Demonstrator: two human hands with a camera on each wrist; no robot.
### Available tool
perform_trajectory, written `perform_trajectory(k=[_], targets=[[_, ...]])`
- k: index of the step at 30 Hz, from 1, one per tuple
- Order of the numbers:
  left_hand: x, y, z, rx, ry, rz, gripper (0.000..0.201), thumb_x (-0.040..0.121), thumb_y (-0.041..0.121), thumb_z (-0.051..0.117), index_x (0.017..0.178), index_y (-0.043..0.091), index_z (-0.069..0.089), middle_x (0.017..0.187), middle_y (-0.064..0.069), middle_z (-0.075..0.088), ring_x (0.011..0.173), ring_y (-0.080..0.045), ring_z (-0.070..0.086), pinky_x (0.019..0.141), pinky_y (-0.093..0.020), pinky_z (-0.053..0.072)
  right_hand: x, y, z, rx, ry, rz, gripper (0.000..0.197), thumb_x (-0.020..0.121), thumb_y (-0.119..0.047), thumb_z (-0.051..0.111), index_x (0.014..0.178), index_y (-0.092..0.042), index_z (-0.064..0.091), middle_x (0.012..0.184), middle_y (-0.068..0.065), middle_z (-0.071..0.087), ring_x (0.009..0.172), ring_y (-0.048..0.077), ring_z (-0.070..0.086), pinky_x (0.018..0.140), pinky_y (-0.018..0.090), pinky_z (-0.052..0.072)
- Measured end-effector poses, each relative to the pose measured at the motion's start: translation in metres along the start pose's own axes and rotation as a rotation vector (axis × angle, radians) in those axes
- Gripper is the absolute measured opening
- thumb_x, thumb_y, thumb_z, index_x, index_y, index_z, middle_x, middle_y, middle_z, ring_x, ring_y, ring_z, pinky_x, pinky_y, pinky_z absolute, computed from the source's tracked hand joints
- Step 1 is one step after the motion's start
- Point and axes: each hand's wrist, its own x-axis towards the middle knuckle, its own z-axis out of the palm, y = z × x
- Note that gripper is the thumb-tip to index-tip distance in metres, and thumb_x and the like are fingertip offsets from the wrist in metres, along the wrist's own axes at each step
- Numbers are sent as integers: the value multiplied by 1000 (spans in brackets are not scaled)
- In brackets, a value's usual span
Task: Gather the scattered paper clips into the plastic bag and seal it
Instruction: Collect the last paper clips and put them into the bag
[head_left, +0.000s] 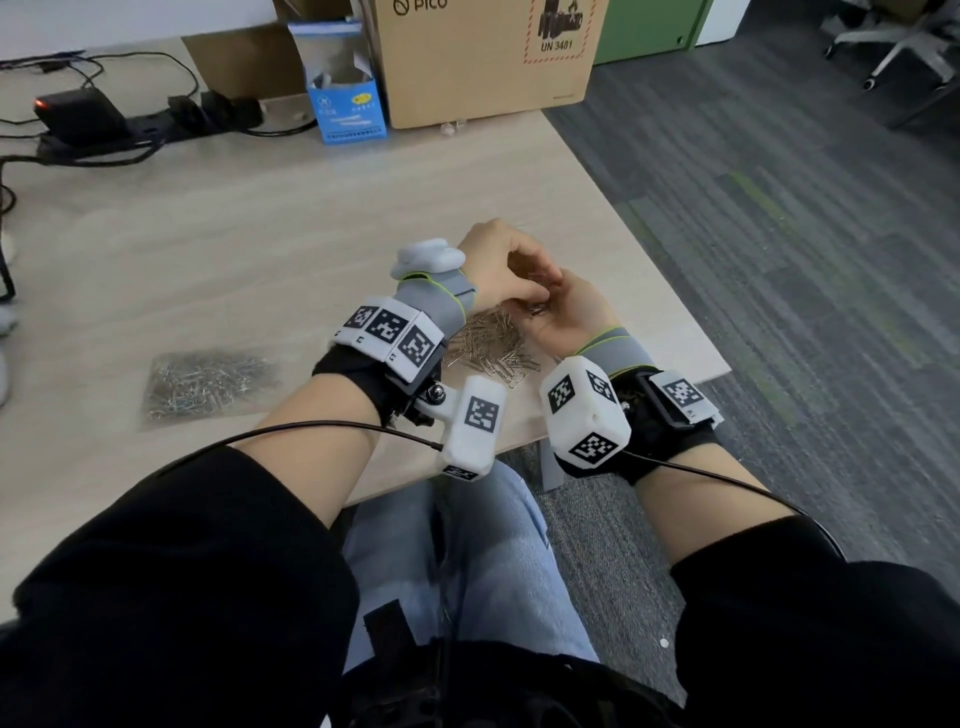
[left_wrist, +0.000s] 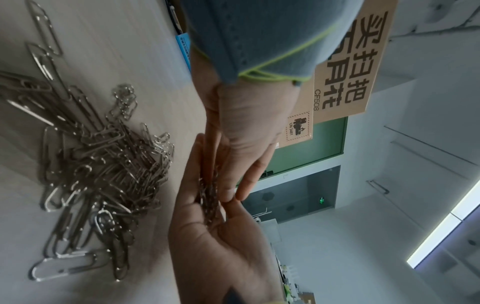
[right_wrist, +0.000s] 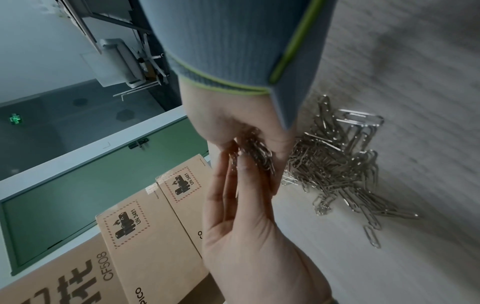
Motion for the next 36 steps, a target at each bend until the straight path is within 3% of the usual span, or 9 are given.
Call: perform_trajectory(k=[3, 7, 11, 14, 18, 23, 28, 33, 36], targets=[[-4, 3, -6, -70, 65, 9, 25, 68, 6, 74, 89, 19, 72, 86, -13, 72, 79, -11, 67, 79, -21, 52, -3, -3, -2, 117, 33, 34, 33, 101, -16, 30, 86, 2, 54, 72, 16, 63, 87, 26, 59, 68, 28, 56], [-6, -9, -17, 104, 180, -32, 25, 73, 20, 73, 98, 20, 72, 96, 1, 67, 86, -6, 59, 82, -18, 45, -11, -7, -9, 205, 77, 24, 37, 102, -16, 30, 85, 8, 53, 83, 25, 59, 133, 30, 42, 109, 33, 35], [-16, -25, -11, 321, -95, -116, 81, 48, 67, 67, 119, 28, 60, 127, -1, 56, 122, -21, 46, 106, -33, 34, -21, -10, -16, 196, 81, -3, 33, 102, -13, 31, 88, 8, 52, 100, 24, 58, 135, 30, 40, 112, 34, 31], [-27, -26, 6, 506, -180, -139, 84, 51, 59, 78, 126, 32, 50, 136, 5, 44, 128, -23, 32, 103, -35, 26, -27, -8, -18, 189, 80, -24, 31, 102, -12, 31, 89, 8, 53, 136, 21, 50, 134, 30, 41, 111, 34, 33], [-36, -33, 15, 501, -118, -99, 79, 40, 56, 82, 111, 33, 56, 126, 5, 44, 120, -21, 33, 90, -34, 23, -32, -4, -18, 177, 73, -16, 32, 102, -14, 31, 90, 7, 53, 112, 20, 59, 134, 29, 41, 83, 30, 54], [-37, -46, 7, 370, -78, -6, 58, 51, 62, 63, 93, 21, 67, 101, 1, 51, 97, -19, 44, 85, -28, 33, -35, -1, -16, 191, 81, -22, 34, 103, -16, 31, 90, 9, 51, 127, 23, 54, 134, 32, 41, 111, 35, 33], [-40, -50, 0, 362, -35, -37, 23, 75, 23, 72, 94, 11, 67, 89, 1, 47, 79, -15, 46, 68, -22, 29, -33, 4, -12, 203, 79, -14, 36, 103, -18, 30, 91, 10, 50, 143, 23, 41, 133, 35, 40, 113, 38, 31], [-37, -53, -4, 283, 10, -74, 20, 73, 18, 75, 90, 11, 69, 85, 0, 54, 77, -16, 50, 73, -27, 42, -29, 5, -7, 208, 91, 12, 38, 103, -19, 29, 91, 10, 50, 143, 23, 42, 134, 36, 39, 113, 38, 30], [-35, -53, -10, 200, 63, -90, 20, 71, 20, 77, 89, 12, 71, 79, -2, 60, 61, 1, 53, 59, -8, 38, -25, 5, -7, 187, 100, 28, 39, 103, -20, 29, 88, 8, 50, 126, 25, 54, 134, 35, 40, 113, 37, 31]])
